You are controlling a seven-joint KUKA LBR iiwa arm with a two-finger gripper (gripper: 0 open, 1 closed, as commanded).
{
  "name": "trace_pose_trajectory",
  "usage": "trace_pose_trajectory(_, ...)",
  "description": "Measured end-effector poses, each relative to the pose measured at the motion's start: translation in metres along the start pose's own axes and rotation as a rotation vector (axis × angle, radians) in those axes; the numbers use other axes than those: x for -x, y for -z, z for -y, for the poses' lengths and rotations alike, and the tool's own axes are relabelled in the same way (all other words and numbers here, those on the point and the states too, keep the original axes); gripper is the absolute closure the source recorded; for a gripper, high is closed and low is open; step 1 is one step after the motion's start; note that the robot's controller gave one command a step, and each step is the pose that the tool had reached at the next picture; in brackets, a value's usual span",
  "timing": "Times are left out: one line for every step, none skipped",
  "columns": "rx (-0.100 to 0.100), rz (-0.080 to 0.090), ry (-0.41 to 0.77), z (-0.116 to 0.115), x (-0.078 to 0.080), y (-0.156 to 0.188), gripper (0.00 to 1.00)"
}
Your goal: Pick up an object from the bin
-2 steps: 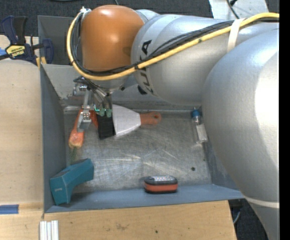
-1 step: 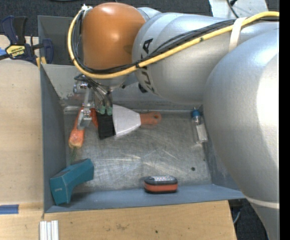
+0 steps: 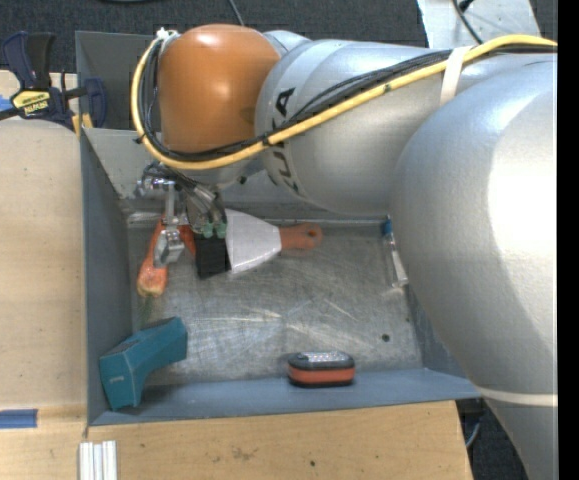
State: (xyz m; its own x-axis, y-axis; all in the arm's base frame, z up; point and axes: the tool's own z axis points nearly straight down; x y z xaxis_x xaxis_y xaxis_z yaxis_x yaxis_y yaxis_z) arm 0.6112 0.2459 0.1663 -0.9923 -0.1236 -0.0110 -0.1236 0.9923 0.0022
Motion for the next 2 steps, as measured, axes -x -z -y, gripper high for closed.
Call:
trace_pose_trajectory(-0.001,-0.01,0.158,0.002,-0.004,-0.067,0.0)
trace_pose_trajectory(0.001,-0.007,0.431,0.004,-0.002,-0.053,0.0)
